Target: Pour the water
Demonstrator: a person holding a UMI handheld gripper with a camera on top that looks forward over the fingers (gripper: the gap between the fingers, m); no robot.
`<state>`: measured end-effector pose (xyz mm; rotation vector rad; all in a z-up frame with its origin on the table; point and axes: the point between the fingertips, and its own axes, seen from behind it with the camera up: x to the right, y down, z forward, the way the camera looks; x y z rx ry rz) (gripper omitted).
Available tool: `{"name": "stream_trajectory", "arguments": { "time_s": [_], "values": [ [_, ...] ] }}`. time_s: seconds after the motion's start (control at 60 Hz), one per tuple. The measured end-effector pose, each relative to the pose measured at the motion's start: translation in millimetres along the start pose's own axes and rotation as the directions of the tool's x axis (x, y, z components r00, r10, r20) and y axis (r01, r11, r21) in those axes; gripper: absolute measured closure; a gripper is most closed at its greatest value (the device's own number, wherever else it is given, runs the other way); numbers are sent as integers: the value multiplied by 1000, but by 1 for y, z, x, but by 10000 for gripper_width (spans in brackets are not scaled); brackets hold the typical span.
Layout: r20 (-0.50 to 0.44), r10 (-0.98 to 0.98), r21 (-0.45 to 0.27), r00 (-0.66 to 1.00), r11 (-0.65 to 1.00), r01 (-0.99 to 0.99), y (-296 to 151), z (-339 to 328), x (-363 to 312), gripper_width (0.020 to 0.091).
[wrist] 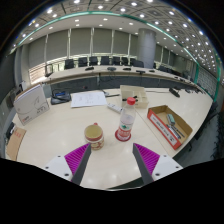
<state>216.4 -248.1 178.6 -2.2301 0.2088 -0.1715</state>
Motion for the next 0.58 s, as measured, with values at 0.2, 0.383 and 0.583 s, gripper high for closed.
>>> {"name": "stream_trajectory", "arguments": {
  "time_s": [0.2,0.383,0.583],
  "values": [
    [14,-80,-14,997,997,80,18,-103,-52,247],
    [39,-124,7,991,992,124,32,-155,-91,248],
    [37,-123,5,992,992,123,41,-180,-105,248]
  ]
}}
